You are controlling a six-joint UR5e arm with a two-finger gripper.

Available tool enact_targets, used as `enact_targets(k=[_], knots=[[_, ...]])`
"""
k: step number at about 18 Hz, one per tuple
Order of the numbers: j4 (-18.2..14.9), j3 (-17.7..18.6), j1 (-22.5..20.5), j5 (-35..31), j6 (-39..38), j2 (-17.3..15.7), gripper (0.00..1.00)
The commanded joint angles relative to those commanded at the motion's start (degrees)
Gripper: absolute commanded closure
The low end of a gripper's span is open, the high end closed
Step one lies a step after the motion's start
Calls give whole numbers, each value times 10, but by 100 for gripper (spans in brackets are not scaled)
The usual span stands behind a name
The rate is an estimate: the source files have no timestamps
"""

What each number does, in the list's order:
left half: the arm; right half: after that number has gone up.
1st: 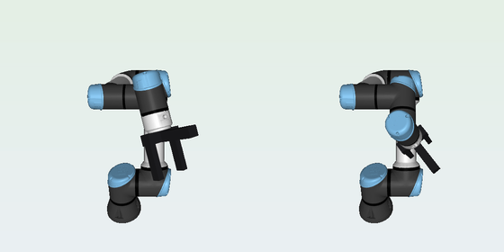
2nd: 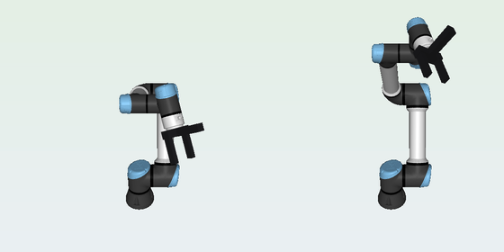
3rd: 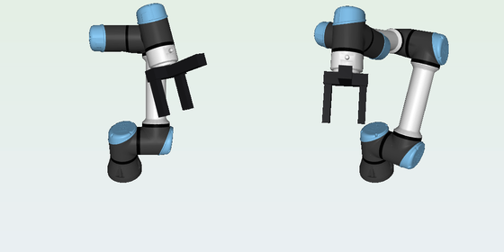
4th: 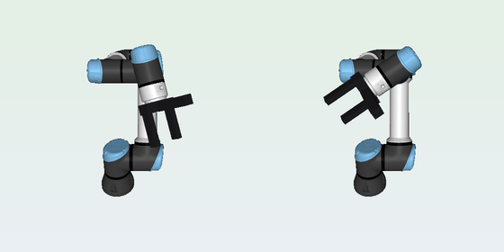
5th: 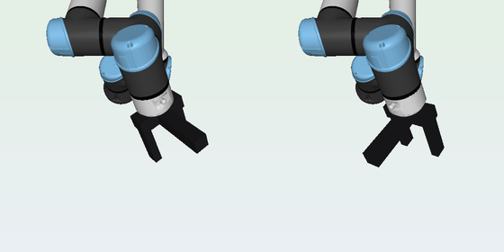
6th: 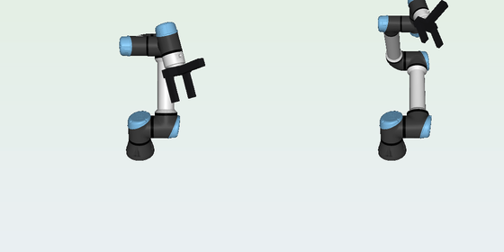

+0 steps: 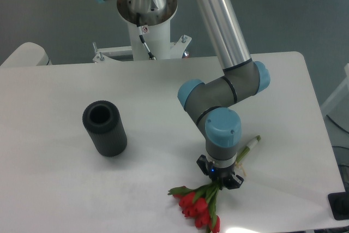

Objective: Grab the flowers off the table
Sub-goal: 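Close the gripper around the tulip stems, then lift the tulip bouquet up and carry it toward the black vase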

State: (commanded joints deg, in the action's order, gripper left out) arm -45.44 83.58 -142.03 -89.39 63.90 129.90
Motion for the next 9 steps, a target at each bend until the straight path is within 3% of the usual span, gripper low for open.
enact_targets(k=[6,9], knots=[[-3,-17,-2,5,0,-12,86],[-8,-12,-1,47,-14,-53,86]])
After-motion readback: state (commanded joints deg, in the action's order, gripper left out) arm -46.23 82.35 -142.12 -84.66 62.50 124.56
